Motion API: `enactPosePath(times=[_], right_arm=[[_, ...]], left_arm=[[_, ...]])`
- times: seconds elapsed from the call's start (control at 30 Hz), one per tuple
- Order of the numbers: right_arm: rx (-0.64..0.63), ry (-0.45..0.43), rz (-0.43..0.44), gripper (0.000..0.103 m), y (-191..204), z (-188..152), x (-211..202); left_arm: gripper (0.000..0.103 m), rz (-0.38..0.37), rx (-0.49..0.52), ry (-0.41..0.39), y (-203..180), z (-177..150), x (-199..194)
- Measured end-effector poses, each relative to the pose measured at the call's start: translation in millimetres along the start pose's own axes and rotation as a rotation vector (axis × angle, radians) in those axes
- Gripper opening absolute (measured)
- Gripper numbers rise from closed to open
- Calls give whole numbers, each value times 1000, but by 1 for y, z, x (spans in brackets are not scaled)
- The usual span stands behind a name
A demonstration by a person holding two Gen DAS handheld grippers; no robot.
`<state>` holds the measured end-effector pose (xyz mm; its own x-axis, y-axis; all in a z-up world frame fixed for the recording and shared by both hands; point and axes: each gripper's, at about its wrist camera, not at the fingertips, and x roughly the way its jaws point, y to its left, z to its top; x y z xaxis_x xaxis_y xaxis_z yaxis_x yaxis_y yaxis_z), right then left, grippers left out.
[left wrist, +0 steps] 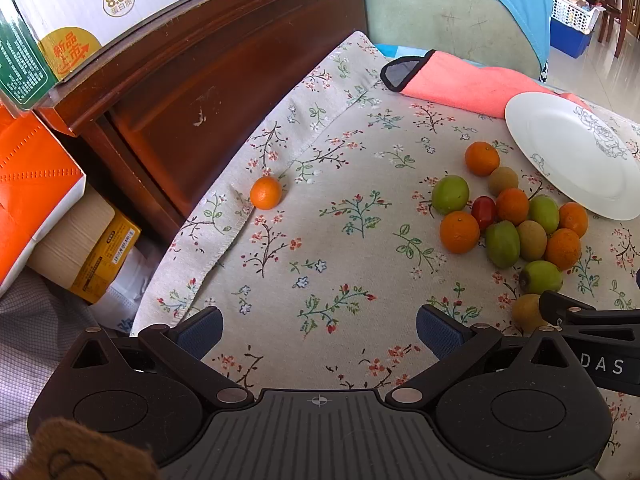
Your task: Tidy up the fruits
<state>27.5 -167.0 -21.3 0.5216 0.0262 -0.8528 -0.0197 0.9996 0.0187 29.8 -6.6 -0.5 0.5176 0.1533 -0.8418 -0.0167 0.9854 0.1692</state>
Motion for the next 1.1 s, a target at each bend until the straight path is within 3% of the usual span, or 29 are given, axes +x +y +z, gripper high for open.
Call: enactPosePath(times=[0.7, 1.1], right_arm=[[1, 3, 27, 99, -1, 0, -2], [34, -52, 89, 99, -38, 0, -21]], left_arm=[[103, -37, -13, 0, 2, 1, -2], [103, -38, -156, -52, 63, 27, -3]])
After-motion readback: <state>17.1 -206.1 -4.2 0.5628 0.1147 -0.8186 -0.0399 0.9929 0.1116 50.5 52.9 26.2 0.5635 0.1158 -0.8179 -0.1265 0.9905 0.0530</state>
